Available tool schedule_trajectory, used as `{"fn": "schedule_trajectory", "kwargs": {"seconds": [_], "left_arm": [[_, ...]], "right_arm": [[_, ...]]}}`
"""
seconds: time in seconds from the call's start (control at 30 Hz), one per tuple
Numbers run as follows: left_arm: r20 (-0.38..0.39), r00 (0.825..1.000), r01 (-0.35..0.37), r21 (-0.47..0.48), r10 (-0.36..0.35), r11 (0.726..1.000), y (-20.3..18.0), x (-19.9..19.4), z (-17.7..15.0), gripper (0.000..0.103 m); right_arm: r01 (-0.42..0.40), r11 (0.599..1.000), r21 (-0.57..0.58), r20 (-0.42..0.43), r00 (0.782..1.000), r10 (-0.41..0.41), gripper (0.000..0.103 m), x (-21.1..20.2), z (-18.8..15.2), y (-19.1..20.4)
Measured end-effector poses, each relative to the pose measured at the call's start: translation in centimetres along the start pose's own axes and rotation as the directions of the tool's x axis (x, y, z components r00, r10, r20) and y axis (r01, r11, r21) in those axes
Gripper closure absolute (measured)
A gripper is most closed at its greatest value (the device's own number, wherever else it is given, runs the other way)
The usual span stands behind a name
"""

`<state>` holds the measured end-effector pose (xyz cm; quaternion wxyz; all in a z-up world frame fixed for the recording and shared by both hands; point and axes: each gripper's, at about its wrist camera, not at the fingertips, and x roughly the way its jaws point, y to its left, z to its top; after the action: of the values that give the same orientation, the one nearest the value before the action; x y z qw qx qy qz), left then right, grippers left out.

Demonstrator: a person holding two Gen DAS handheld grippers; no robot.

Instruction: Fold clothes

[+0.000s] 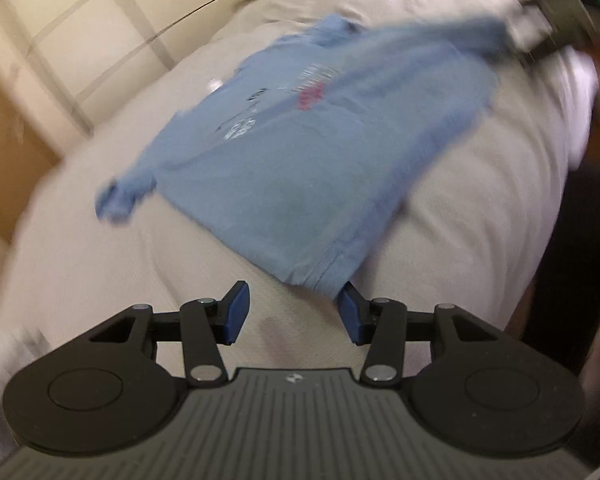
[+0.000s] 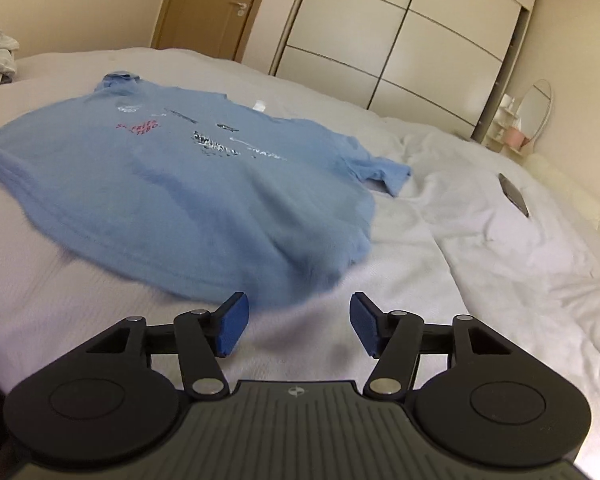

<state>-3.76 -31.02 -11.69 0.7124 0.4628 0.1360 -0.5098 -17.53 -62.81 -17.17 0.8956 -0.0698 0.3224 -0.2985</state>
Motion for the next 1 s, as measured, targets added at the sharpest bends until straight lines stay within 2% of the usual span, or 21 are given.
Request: {"fn": "schedule_trajectory", "kwargs": {"seconds": [0.07, 0.13, 0.17, 0.2, 0.23, 0.3, 0.37, 0.47, 0.53, 0.7, 0.87, 1.0], "left_arm": [[0.016, 0.999, -0.033, 0.097, 0.031, 0.995, -1.2, 0.4, 0.1, 0.06], [0.039, 0.999, -0.034, 0.12, 0.029, 0.992, -1.7, 0.7, 0.5, 0.066], [0.046, 0.999, -0.015, 0.102, 0.011, 0.995, -1.6, 0.8, 0.7, 0.072], [0.052, 0.999, 0.003, 0.083, -0.007, 0.997, -1.4, 0.9, 1.0, 0.092], [0.061, 0.998, 0.016, 0.06, -0.019, 0.998, -1.2, 0.8, 1.1, 0.098], [0.083, 0.996, 0.034, -0.007, -0.033, 0.999, -0.1, 0.2, 1.0, 0.099], [0.109, 0.993, 0.046, -0.117, -0.033, 0.992, 1.8, -1.3, 0.3, 0.099], [0.113, 0.993, 0.006, -0.235, 0.022, 0.972, 5.1, -3.9, -1.0, 0.099], [0.115, 0.993, 0.005, -0.288, 0.029, 0.958, 6.9, -4.9, -1.7, 0.099], [0.108, 0.994, 0.01, -0.289, 0.023, 0.957, 7.5, -4.8, -1.5, 0.099], [0.105, 0.994, 0.019, -0.299, 0.013, 0.954, 7.4, -4.4, -1.5, 0.099], [0.086, 0.996, 0.003, -0.299, 0.024, 0.954, 7.7, -3.9, -2.0, 0.099]], "right_arm": [[0.004, 1.0, -0.019, 0.005, 1.0, -0.003, 0.041, 0.7, 0.3, 0.2], [0.015, 1.0, -0.026, 0.011, 1.0, -0.015, 0.04, 1.2, 0.6, 0.1], [0.022, 0.999, -0.025, 0.013, 1.0, -0.022, 0.04, 1.3, 0.7, 0.1], [0.029, 0.999, -0.024, 0.016, 0.999, -0.028, 0.04, 1.5, 0.9, 0.0], [0.032, 0.999, -0.022, 0.017, 0.999, -0.031, 0.04, 1.5, 1.0, -0.1], [0.036, 0.999, -0.029, 0.017, 0.999, -0.035, 0.04, 1.6, 1.2, -0.2], [0.039, 0.998, -0.053, 0.015, 0.999, -0.038, 0.042, 1.7, 1.3, -0.1], [0.029, 0.995, -0.093, 0.007, 1.0, -0.028, 0.042, 0.9, 1.2, 0.0], [0.021, 0.993, -0.116, 0.006, 1.0, -0.021, 0.039, 0.1, 1.0, 0.1], [0.003, 0.989, -0.151, -0.004, 1.0, -0.003, 0.037, -0.9, 0.0, 1.3], [0.032, 0.991, -0.133, -0.02, 0.999, -0.035, 0.037, -0.6, -0.2, 1.8], [0.061, 0.977, -0.202, 0.01, 0.998, -0.06, 0.037, 0.9, 0.1, 2.5]]}}
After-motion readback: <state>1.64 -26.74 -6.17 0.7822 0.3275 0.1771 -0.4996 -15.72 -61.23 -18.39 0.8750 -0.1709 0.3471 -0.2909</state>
